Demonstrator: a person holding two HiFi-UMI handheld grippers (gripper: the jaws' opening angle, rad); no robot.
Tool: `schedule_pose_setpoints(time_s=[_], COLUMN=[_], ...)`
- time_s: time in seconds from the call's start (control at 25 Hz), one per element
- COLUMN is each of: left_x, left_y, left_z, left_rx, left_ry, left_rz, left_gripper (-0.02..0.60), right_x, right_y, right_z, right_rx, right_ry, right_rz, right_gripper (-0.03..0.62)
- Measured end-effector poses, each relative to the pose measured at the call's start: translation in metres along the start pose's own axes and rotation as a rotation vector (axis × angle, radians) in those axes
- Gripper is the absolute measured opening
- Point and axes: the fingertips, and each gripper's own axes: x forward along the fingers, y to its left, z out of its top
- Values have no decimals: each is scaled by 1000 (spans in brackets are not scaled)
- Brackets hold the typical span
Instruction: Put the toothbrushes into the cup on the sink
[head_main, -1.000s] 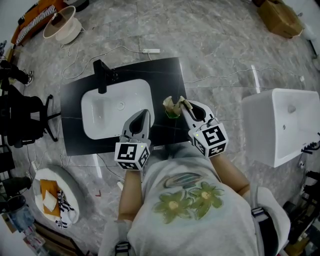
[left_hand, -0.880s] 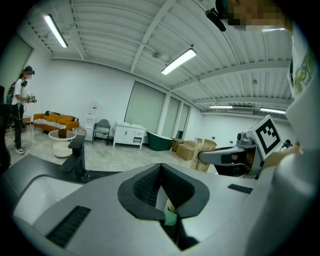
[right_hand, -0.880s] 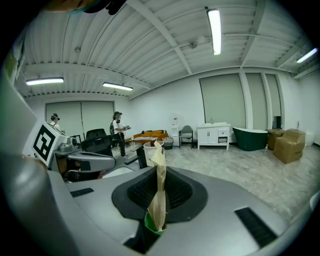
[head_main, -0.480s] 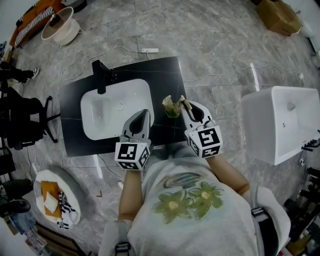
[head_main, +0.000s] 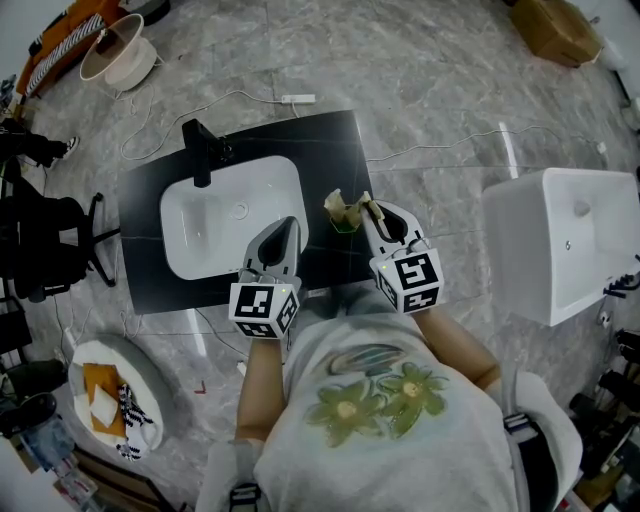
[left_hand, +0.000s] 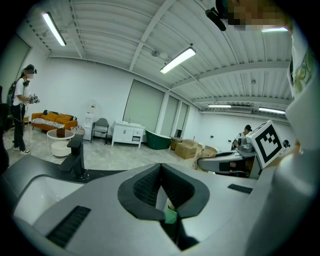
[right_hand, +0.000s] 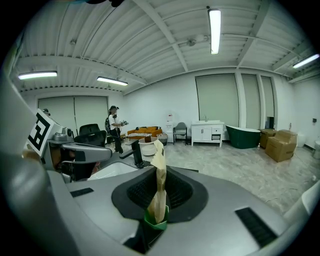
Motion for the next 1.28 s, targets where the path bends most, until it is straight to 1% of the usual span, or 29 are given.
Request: schedule_pose_setpoints(time_s=[0.36,1.28], left_x=[3,5], left_y=[-2,3], left_z=[-1,-6], left_rx=[5,-2], left_ry=[9,24], left_rz=[-12,-6], left_gripper=[18,18], right_x=[3,14], right_y=[1,2], right_z=[-10,-23], right_rx=[-4,-2], right_ry=[33,76], right_rz=[4,29], right_gripper=[57,57])
